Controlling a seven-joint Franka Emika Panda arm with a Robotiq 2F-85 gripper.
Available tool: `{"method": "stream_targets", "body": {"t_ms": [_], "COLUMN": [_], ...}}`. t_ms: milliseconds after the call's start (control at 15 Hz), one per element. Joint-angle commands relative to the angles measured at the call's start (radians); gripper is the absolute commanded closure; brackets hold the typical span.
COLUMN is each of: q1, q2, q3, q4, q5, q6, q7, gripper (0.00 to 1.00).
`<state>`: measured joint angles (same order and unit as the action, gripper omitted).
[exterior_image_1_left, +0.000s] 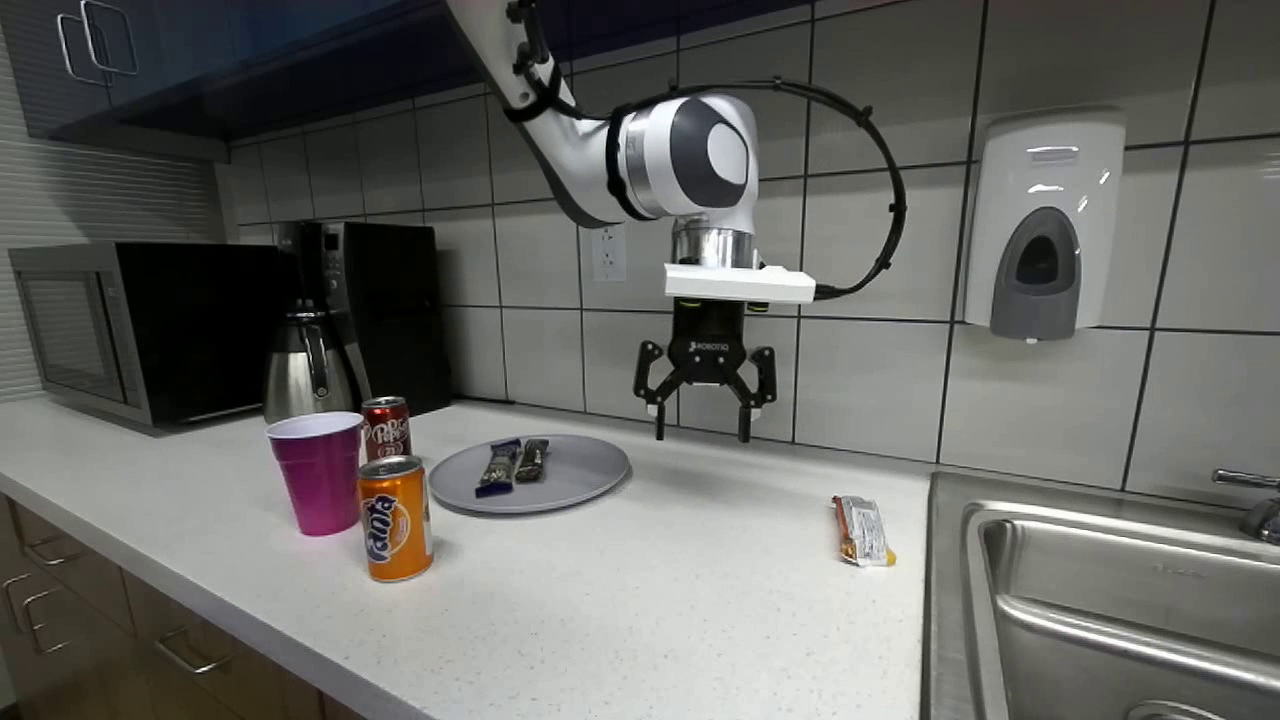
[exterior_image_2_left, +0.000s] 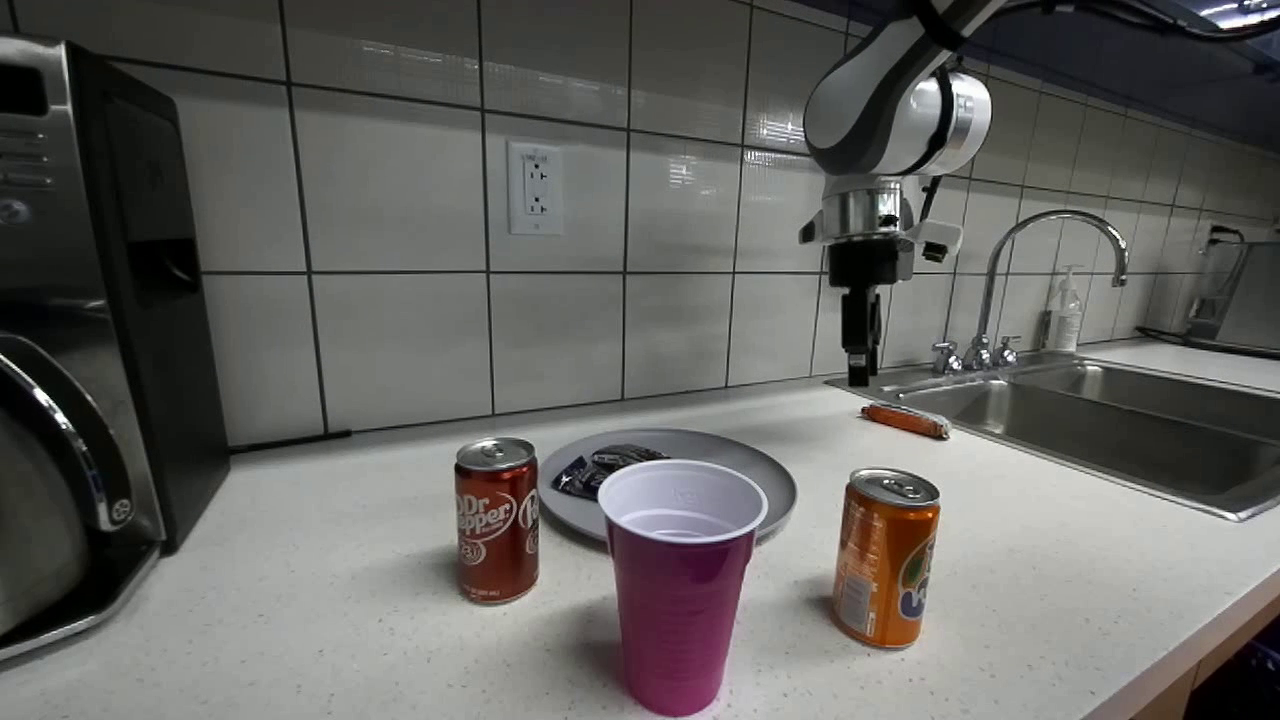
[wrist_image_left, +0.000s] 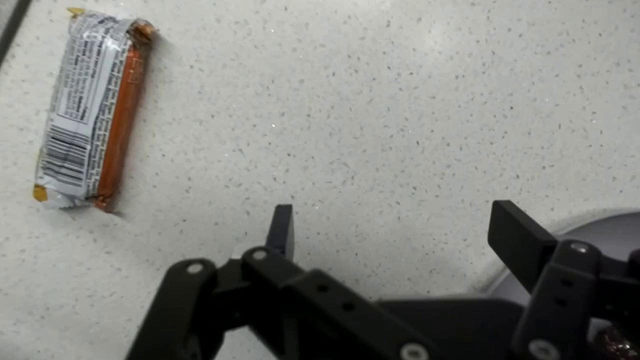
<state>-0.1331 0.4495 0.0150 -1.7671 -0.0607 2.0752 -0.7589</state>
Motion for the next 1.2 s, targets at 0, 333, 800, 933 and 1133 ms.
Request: {"method": "stream_targets", "body": {"t_ms": [0, 333, 800, 933, 1133], "q1": [-0.017, -0.035, -0.063, -0.075, -0.088], "q2": [-0.034, -0.036, -0.017, -0.006, 0.010], "q3": [-0.016, -0.037, -0.054, -0.057, -0.064], "q4": [-0.030, -0.030, -0.009, 0.002, 0.015], "q5": [-0.036, -0.036, -0.017, -0.008, 0.000], "q6": [-0.002, 0.006, 0.019, 0.024, 0.045], "q7": [-0.039, -0.042, -0.022, -0.021, -0.014], "gripper": [0.00, 0.00, 0.00, 0.00, 0.00]}}
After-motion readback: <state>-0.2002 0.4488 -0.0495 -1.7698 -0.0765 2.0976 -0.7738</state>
